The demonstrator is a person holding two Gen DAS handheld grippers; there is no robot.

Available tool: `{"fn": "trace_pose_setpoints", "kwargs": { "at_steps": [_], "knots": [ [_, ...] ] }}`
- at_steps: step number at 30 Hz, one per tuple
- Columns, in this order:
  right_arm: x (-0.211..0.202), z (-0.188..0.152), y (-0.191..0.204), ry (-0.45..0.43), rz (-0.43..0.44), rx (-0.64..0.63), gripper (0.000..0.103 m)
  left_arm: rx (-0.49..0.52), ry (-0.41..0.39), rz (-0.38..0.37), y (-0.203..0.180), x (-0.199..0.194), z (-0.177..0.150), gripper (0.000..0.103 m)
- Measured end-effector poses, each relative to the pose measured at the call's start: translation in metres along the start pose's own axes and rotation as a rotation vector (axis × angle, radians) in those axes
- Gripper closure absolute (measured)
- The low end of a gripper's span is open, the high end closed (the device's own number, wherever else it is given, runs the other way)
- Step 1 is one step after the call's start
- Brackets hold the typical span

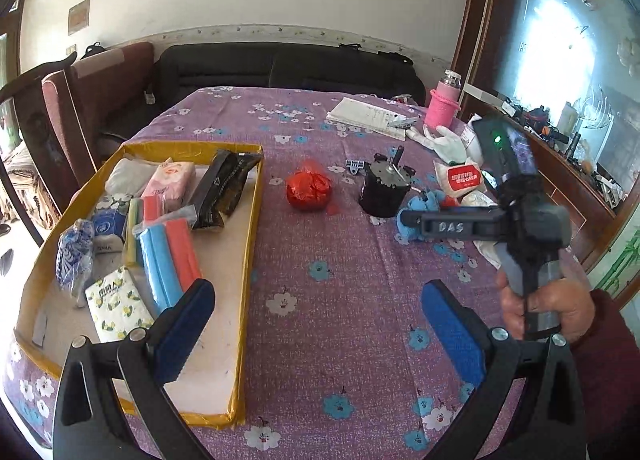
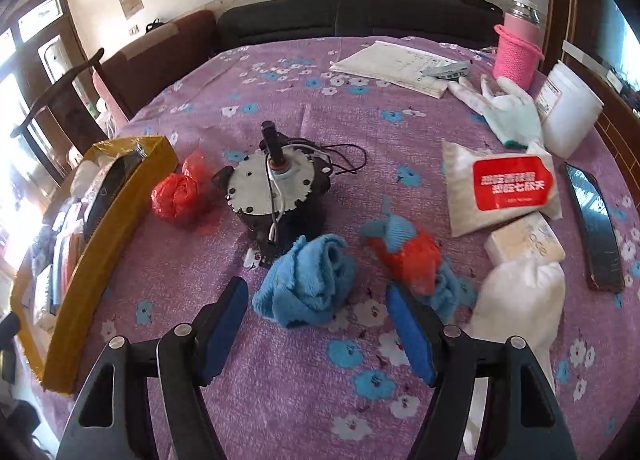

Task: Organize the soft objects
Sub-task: 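Grasp red plastic bag with left tool while right tool grasps blue towel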

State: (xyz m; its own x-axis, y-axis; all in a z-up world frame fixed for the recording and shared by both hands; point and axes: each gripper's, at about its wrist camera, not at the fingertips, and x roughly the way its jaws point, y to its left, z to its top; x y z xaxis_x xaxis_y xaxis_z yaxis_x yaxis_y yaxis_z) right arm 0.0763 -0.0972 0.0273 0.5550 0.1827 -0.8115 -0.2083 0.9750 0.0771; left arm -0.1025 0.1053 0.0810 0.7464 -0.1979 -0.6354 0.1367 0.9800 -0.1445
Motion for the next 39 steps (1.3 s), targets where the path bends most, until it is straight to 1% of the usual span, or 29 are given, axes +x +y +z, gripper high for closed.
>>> {"fn": "trace_pose_setpoints", "kwargs": {
  "at_steps": [1, 2, 3, 4, 6, 8, 13, 17, 20, 23, 24, 26, 27, 28, 29, 30, 31, 32, 33, 35, 39],
  "knots": [
    [0.005, 0.0, 0.002, 0.004, -0.006, -0.005, 0.031, 0.007, -0.004, 0.001, 0.0, 0.001, 0.007, 0.0],
    [0.01, -0.002, 0.002, 0.014, -0.001, -0.006, 0.045, 0.017, -0.004, 0.006, 0.001, 0.003, 0.014, 0.0],
    [0.013, -0.004, -0.001, 0.029, 0.029, 0.006, 0.053, 0.026, -0.004, 0.011, 0.001, 0.006, 0.021, 0.0],
    [0.012, -0.006, -0.005, 0.028, 0.052, 0.028, 0.055, 0.032, -0.001, 0.015, 0.001, 0.011, 0.029, 0.0],
    [0.006, -0.013, -0.011, 0.017, 0.055, 0.04, 0.06, 0.04, 0.023, 0.002, 0.001, 0.027, 0.043, 0.0],
    [-0.001, -0.019, -0.015, -0.005, 0.039, 0.044, 0.06, 0.042, 0.063, -0.018, 0.0, 0.051, 0.058, 0.0],
    [-0.007, -0.035, -0.039, -0.027, 0.143, 0.142, 0.06, 0.023, 0.179, -0.032, 0.0, 0.122, 0.088, 0.0],
    [-0.006, -0.033, -0.044, -0.023, 0.175, 0.161, 0.058, 0.047, 0.221, -0.018, 0.001, 0.166, 0.103, 0.0],
    [-0.004, -0.031, -0.043, -0.019, 0.181, 0.167, 0.057, 0.083, 0.249, -0.005, 0.001, 0.186, 0.106, 0.0],
    [-0.003, -0.03, -0.044, -0.014, 0.192, 0.178, 0.056, 0.099, 0.283, -0.014, 0.003, 0.201, 0.105, 0.004],
    [-0.002, -0.029, -0.045, -0.012, 0.195, 0.182, 0.056, 0.109, 0.276, -0.014, 0.002, 0.203, 0.106, 0.005],
    [-0.001, -0.028, -0.045, -0.01, 0.197, 0.186, 0.056, 0.108, 0.29, -0.03, 0.001, 0.208, 0.107, 0.006],
    [-0.001, -0.028, -0.045, -0.009, 0.199, 0.188, 0.056, 0.111, 0.303, -0.03, 0.0, 0.212, 0.107, 0.012],
    [-0.001, -0.028, -0.046, -0.009, 0.2, 0.189, 0.056, 0.118, 0.32, -0.029, -0.001, 0.216, 0.106, 0.023],
    [0.0, -0.028, -0.046, -0.009, 0.2, 0.19, 0.056, 0.125, 0.346, -0.032, -0.002, 0.221, 0.104, 0.031],
    [-0.001, -0.028, -0.047, -0.009, 0.2, 0.19, 0.056, 0.146, 0.353, -0.008, -0.005, 0.223, 0.102, 0.043],
    [-0.001, -0.028, -0.047, -0.009, 0.2, 0.189, 0.056, 0.172, 0.349, 0.027, -0.007, 0.222, 0.099, 0.054],
    [-0.001, -0.028, -0.047, -0.009, 0.199, 0.188, 0.056, 0.184, 0.346, 0.024, -0.01, 0.22, 0.098, 0.065],
    [-0.001, -0.029, -0.047, -0.011, 0.197, 0.186, 0.056, 0.176, 0.352, 0.0, -0.01, 0.218, 0.097, 0.07],
    [-0.001, -0.029, -0.046, -0.014, 0.192, 0.181, 0.056, 0.17, 0.32, 0.005, -0.011, 0.209, 0.096, 0.07],
    [0.0, -0.03, -0.044, -0.021, 0.185, 0.167, 0.056, 0.144, 0.258, -0.011, -0.01, 0.179, 0.092, 0.07]
  ]
}}
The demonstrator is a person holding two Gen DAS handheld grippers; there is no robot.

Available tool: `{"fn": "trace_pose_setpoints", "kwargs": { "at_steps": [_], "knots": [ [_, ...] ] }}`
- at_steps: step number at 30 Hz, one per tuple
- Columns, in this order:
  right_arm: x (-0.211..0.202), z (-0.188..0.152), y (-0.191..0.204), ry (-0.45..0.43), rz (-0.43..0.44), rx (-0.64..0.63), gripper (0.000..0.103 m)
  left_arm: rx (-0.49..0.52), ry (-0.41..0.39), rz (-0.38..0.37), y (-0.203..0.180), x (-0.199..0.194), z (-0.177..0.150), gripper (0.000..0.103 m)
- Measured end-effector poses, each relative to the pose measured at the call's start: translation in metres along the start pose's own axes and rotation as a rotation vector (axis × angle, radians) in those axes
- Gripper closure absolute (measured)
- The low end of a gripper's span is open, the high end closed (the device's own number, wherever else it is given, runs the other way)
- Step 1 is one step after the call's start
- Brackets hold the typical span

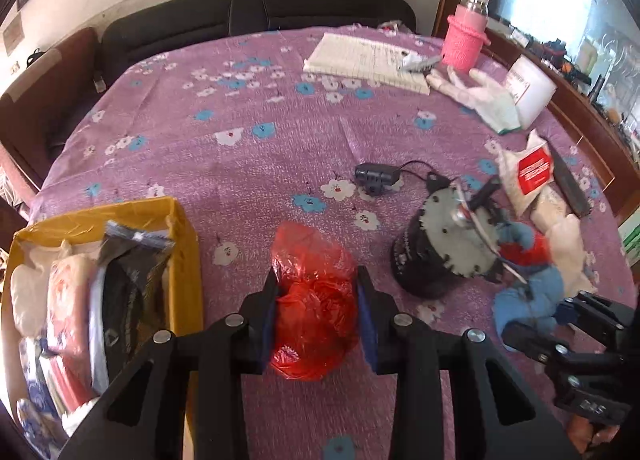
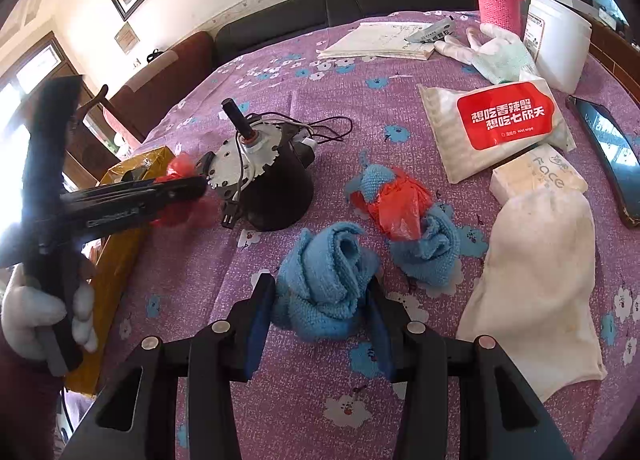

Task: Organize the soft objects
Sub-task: 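Grasp red plastic bag with left tool while right tool grasps blue towel, then place red bag in tray with left tool while right tool places blue towel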

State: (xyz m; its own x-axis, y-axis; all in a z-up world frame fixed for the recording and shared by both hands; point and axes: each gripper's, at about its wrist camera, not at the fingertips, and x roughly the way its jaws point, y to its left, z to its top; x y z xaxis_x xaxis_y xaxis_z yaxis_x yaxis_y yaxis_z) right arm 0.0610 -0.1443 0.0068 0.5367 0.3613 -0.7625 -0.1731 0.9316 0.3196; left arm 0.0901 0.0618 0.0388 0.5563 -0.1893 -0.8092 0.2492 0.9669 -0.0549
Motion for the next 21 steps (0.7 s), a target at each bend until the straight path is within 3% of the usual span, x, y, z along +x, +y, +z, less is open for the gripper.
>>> {"fn": "trace_pose_setpoints", "kwargs": {
  "at_steps": [9, 13, 18, 21],
  "knots": [
    [-0.01, -0.001, -0.007, -0.062, -0.055, 0.024, 0.06, -0.117, -0.165, -0.038, 0.031, -0.11, -0.057, 0.07],
    [-0.014, -0.001, -0.011, -0.09, -0.105, 0.032, 0.06, -0.192, -0.213, 0.034, 0.069, -0.153, -0.094, 0.069],
    [-0.02, -0.002, -0.002, -0.126, -0.204, -0.015, 0.06, -0.337, -0.193, 0.111, 0.133, -0.172, -0.135, 0.069],
    [-0.036, -0.005, 0.013, -0.141, -0.2, -0.04, 0.06, -0.378, -0.164, 0.144, 0.161, -0.17, -0.152, 0.069]
  ]
}}
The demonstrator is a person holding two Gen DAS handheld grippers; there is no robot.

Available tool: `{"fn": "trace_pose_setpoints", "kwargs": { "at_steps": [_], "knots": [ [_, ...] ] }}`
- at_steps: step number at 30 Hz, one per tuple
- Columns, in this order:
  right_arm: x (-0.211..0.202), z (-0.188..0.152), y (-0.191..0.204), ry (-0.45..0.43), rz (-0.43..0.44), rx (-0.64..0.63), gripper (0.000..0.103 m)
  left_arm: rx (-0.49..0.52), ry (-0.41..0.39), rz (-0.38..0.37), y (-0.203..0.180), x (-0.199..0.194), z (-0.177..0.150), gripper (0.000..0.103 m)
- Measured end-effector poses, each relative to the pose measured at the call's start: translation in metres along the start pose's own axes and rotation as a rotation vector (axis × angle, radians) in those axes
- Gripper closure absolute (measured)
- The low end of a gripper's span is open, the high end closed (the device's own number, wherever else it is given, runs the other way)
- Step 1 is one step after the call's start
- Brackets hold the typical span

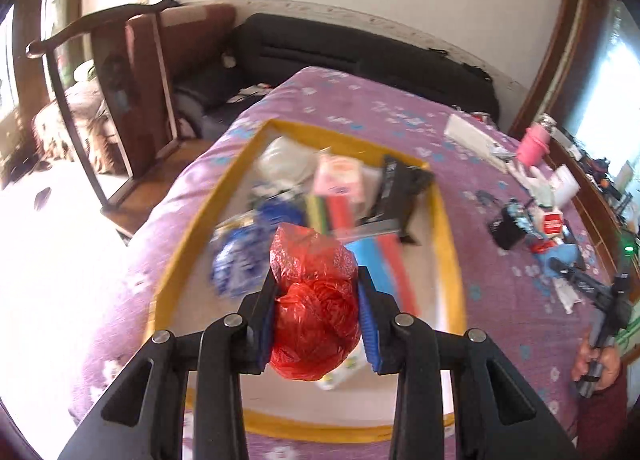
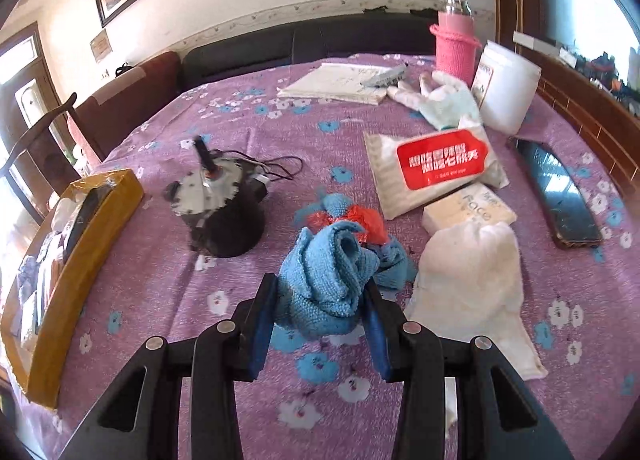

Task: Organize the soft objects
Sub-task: 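Place red bag in tray with left tool while right tool places blue towel, then open both tools and move them back over the table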

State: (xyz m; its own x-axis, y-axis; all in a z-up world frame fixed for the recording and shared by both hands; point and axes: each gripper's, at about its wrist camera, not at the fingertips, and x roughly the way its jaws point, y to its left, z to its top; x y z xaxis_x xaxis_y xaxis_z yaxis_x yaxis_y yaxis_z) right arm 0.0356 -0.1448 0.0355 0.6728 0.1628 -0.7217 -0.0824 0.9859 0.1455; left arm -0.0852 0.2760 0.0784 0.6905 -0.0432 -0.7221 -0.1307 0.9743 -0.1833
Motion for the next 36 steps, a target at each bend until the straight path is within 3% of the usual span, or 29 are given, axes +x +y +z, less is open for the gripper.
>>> {"fn": "trace_pose_setpoints", "kwargs": {
  "at_steps": [5, 8, 10, 13, 16, 19, 27, 31, 33, 36],
  "knots": [
    [-0.03, 0.001, 0.045, 0.012, 0.095, -0.087, 0.059, -0.022, 0.062, 0.01, 0.023, 0.02, -0.008, 0.069],
    [-0.036, 0.003, 0.084, 0.024, 0.146, -0.148, 0.059, -0.025, 0.088, 0.059, 0.026, 0.03, -0.017, 0.068],
    [-0.039, 0.001, 0.111, 0.036, 0.182, -0.18, 0.059, -0.033, 0.099, 0.097, 0.031, 0.033, -0.024, 0.062],
    [-0.031, 0.003, 0.145, 0.073, 0.235, -0.216, 0.059, -0.041, 0.059, 0.132, 0.04, 0.023, -0.03, 0.049],
    [-0.022, 0.002, 0.181, 0.1, 0.258, -0.258, 0.059, -0.055, -0.005, 0.071, 0.042, 0.001, -0.035, 0.032],
    [-0.01, 0.001, 0.215, 0.119, 0.259, -0.313, 0.059, -0.036, -0.096, 0.097, 0.034, -0.023, -0.042, 0.02],
    [0.03, -0.004, 0.272, 0.182, 0.219, -0.403, 0.058, -0.016, -0.186, 0.095, 0.018, -0.043, -0.054, 0.018],
    [0.038, 0.002, 0.274, 0.187, 0.213, -0.401, 0.046, -0.001, -0.185, 0.088, 0.015, -0.041, -0.057, 0.017],
    [0.033, 0.007, 0.271, 0.157, 0.215, -0.382, 0.03, -0.011, -0.179, 0.085, 0.017, -0.039, -0.058, 0.016],
    [0.025, 0.013, 0.266, 0.123, 0.205, -0.361, 0.026, -0.023, -0.168, 0.098, 0.019, -0.038, -0.06, 0.016]
  ]
}}
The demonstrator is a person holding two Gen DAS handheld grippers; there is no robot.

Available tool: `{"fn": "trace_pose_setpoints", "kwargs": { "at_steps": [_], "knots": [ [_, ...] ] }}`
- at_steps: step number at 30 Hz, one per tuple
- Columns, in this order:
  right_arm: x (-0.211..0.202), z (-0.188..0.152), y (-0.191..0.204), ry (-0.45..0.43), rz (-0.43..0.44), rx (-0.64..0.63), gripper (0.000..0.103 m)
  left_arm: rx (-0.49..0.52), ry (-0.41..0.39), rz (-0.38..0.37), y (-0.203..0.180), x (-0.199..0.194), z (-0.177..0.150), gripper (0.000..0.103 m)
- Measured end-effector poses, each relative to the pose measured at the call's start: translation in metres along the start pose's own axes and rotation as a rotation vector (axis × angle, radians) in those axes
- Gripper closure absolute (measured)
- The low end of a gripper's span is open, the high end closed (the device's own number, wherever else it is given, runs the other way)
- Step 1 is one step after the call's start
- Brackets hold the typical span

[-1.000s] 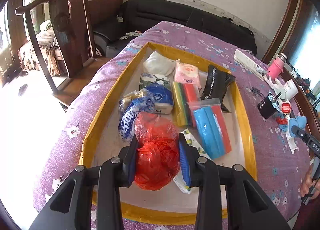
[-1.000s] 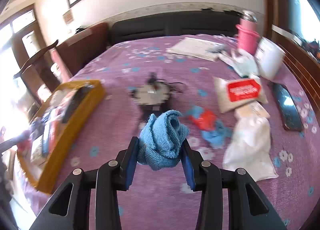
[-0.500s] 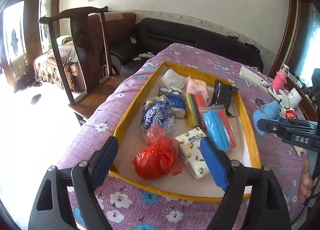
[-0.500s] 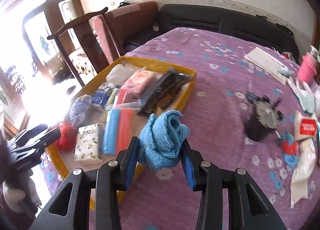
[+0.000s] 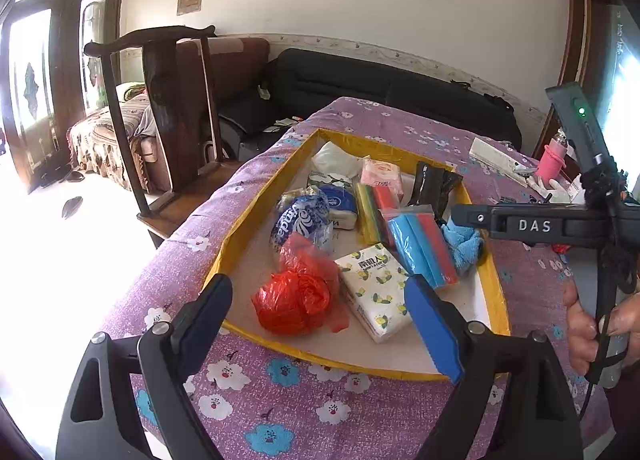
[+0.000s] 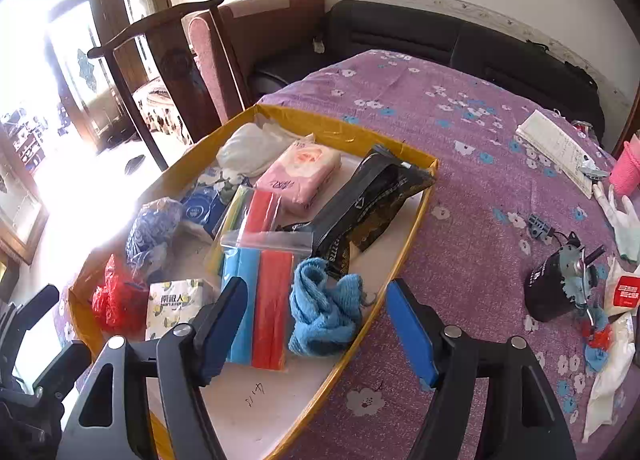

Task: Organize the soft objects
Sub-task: 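Open both tools and move them back over the table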

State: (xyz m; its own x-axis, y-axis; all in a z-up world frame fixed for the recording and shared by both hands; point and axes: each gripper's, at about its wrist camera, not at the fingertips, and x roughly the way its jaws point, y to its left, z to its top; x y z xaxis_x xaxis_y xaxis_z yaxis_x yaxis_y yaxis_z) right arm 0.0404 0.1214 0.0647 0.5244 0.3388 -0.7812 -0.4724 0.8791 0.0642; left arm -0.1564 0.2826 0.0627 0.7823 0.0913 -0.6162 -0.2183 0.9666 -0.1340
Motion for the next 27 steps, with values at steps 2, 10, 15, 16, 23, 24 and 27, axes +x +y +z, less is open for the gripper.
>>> {"fn": "trace_pose_setpoints", "kwargs": {
  "at_steps": [2, 10, 15, 16, 23, 24, 27],
  "knots": [
    [-0.004, -0.001, -0.004, -0.006, -0.002, 0.011, 0.026, 0.003, 0.0, 0.013, -0.002, -0.001, 0.0, 0.016],
    [-0.026, -0.029, -0.036, -0.023, -0.047, 0.034, 0.026, 0.066, 0.013, 0.078, -0.02, -0.003, -0.004, 0.013],
    [-0.039, -0.052, -0.07, -0.02, -0.094, 0.06, 0.026, 0.123, 0.022, 0.099, -0.039, -0.005, -0.006, 0.013],
    [-0.041, -0.056, -0.078, -0.019, -0.1, 0.072, 0.026, 0.135, 0.022, 0.101, -0.045, -0.006, -0.006, 0.013],
    [-0.057, -0.083, -0.133, -0.02, -0.123, 0.184, 0.026, 0.232, 0.031, 0.096, -0.085, -0.01, -0.009, 0.012],
    [-0.06, -0.087, -0.14, -0.024, -0.128, 0.193, 0.026, 0.245, 0.034, 0.094, -0.091, -0.01, -0.009, 0.012],
    [-0.068, -0.1, -0.16, -0.03, -0.147, 0.221, 0.026, 0.276, 0.043, 0.093, -0.106, -0.01, -0.01, 0.012]
  ]
}}
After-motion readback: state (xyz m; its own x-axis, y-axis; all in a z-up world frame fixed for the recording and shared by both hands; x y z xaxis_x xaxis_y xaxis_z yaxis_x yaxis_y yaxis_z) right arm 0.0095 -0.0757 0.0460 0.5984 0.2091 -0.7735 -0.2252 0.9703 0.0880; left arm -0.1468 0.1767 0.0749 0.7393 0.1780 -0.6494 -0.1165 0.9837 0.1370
